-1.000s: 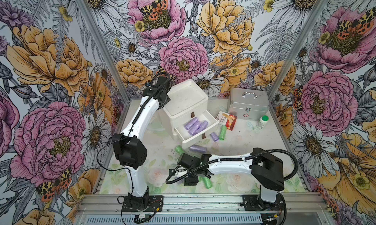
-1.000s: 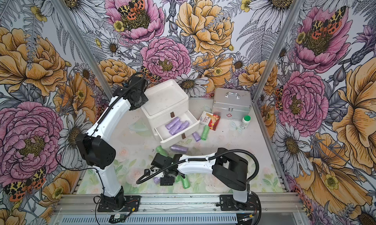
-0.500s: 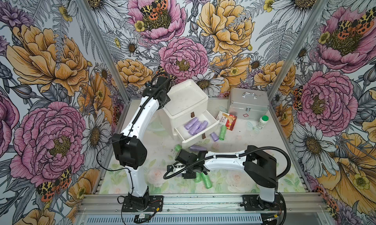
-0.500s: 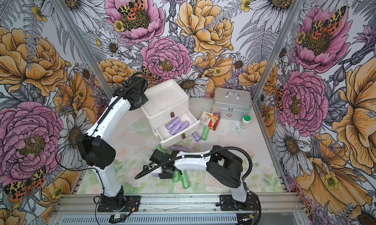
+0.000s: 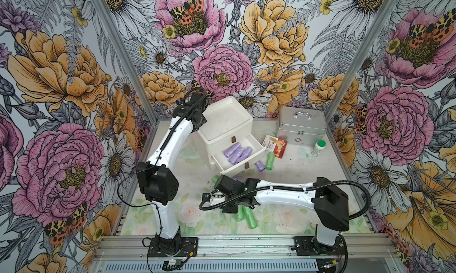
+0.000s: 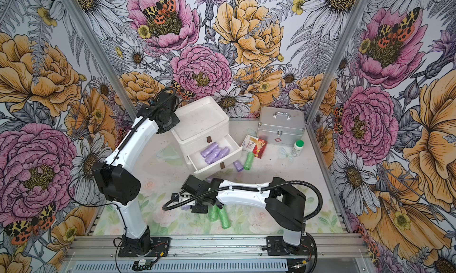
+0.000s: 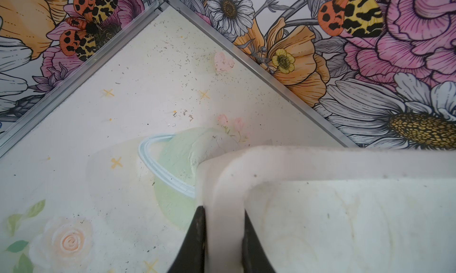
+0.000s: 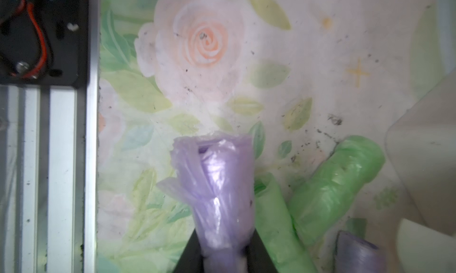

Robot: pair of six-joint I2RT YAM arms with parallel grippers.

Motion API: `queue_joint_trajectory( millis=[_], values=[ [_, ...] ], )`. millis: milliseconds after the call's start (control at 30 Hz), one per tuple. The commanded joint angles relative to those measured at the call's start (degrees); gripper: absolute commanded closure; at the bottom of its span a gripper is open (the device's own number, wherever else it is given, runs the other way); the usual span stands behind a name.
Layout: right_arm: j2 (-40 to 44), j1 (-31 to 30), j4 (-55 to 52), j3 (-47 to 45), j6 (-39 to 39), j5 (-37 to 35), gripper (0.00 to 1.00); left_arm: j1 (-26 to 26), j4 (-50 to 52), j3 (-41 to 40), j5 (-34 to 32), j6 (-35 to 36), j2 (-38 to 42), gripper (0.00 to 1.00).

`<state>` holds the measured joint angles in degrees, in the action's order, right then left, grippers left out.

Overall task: Sort the rolls of trash bags by color and place them into the drawer
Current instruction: Pick up the roll of trash bags from the center of the board.

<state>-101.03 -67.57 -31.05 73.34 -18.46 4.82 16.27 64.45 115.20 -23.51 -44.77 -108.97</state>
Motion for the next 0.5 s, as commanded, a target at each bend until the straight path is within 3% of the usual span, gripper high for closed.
queue_joint_trajectory(
  millis=[0,467],
  values=[
    [5.4,-0.3,0.1,2.0,2.2,1.1,0.75,1.2,2.7,-3.0,21.3,-6.2,-6.5,1.00],
    [15.1,8.4,0.9,2.3,13.6,5.6,0.81,1.3,2.7,-3.5,21.2,-6.6,-5.5,1.00]
  ],
)
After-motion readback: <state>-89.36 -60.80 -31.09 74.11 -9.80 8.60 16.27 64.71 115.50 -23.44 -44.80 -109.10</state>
